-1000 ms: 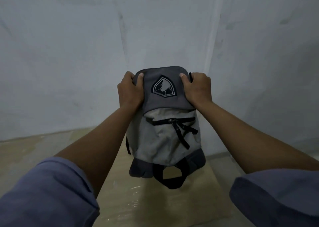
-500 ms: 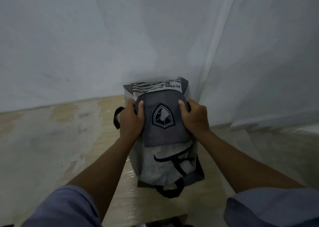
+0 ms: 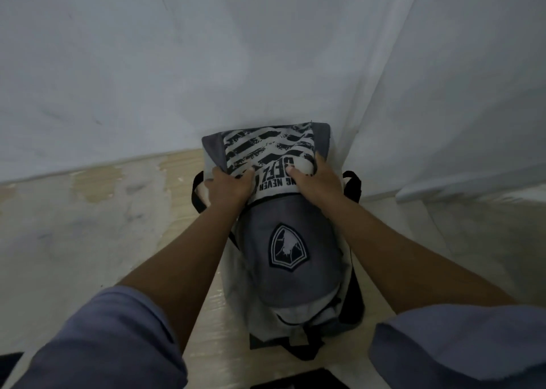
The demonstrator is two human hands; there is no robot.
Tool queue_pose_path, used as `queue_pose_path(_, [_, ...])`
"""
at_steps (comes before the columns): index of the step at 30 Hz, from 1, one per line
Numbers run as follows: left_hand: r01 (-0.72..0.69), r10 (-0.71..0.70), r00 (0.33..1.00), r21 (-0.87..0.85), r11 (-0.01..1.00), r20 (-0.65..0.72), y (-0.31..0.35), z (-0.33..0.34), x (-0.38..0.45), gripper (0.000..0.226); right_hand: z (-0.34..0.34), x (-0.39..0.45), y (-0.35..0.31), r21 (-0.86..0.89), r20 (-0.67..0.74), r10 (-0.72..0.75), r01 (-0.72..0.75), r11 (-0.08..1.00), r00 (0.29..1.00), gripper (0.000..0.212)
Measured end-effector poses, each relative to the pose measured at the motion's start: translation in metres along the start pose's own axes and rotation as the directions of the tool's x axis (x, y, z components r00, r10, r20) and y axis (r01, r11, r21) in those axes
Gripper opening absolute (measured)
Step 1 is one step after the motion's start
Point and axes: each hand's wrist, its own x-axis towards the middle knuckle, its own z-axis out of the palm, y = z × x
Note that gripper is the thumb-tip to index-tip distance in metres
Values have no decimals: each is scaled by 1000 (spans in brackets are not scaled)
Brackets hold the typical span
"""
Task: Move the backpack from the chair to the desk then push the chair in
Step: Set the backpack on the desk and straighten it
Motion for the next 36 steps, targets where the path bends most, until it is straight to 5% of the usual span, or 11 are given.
queue_pose_path(4, [-79,83,988,33,996,-130,-23,6,18,16,28,3,27,-5,-14,-78,78,997,997,81])
queue_pose_path(10, [-209,209,960,20,978,-184,-43,5,45,4,55,22,44,-249,-91,-226,198,948,970,65])
queue_pose_path(14, [-241,245,960,44,970,-135,-38,-1,51,26,58,35,37,-240,-85,-211,185,953,974,64])
queue_pose_path(16, [-211,222,967,93,973,-128,-32,1,45,54,53,30,33,-195,-89,-212,191,962,973,62])
queue_pose_path(20, [-263,337,929,365,893,-153,-7,13,30,98,30,8,27,-186,-241,-250,208,960,938,42])
queue_pose_path(24, [-498,543,839,445,745,31,26,41,12,76,0,-3,40,-138,-464,-156,102,985,872,31])
queue_pose_path(27, [-611,621,773,416,673,131,48,70,4,68,-24,6,66,-168,-486,-1,-93,981,874,32])
queue_pose_path(32, [-589,582,799,393,706,152,73,116,3,80,-53,22,97,-204,-369,302,-394,896,879,51])
queue_pose_path(36, [-491,519,853,410,769,48,88,132,10,61,-52,42,112,-136,-280,353,-401,906,893,45])
